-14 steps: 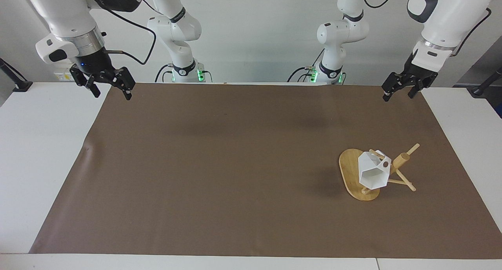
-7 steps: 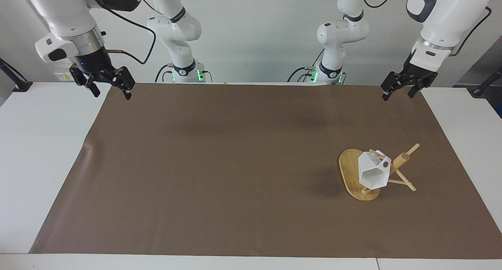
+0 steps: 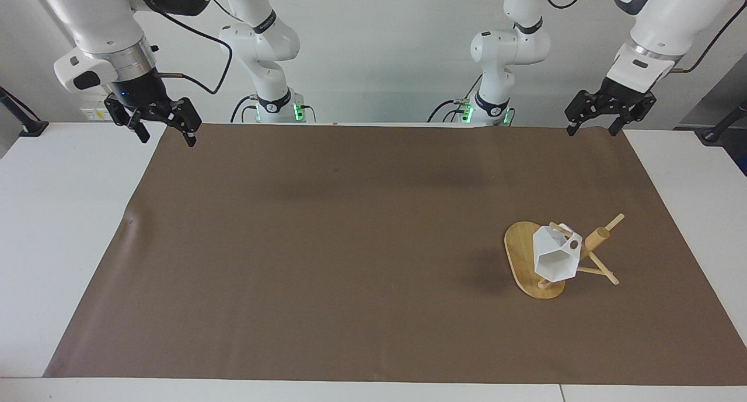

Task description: Hang cup on rack

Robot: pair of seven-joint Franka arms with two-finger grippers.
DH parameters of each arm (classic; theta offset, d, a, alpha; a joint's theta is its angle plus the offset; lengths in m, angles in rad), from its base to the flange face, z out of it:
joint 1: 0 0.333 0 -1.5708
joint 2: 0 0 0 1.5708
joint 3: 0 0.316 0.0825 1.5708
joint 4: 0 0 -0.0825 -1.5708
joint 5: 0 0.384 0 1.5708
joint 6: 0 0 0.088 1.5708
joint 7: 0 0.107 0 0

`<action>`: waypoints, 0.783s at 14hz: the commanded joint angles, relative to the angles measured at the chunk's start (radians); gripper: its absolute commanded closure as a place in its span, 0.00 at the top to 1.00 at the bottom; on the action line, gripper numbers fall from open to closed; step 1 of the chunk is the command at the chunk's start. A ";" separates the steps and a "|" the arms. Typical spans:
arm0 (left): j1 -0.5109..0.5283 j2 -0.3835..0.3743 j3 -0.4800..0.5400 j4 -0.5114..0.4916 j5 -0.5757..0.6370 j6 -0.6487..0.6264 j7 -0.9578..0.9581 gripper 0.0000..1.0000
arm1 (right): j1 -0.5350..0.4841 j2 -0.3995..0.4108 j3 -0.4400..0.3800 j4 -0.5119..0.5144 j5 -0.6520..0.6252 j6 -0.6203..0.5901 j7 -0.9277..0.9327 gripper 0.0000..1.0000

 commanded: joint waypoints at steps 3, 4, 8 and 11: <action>-0.012 0.019 0.000 -0.007 0.010 0.048 0.016 1.00 | 0.007 -0.018 -0.013 -0.026 0.011 -0.002 -0.027 1.00; -0.004 0.022 -0.014 -0.006 0.010 0.065 0.019 1.00 | 0.007 -0.018 -0.013 -0.026 0.011 -0.002 -0.025 1.00; 0.010 0.023 -0.046 -0.008 0.011 0.058 0.018 1.00 | 0.007 -0.018 -0.013 -0.026 0.011 -0.001 -0.025 1.00; -0.004 0.022 -0.038 -0.009 0.014 0.052 0.018 1.00 | 0.006 -0.018 -0.013 -0.026 0.013 0.002 -0.027 1.00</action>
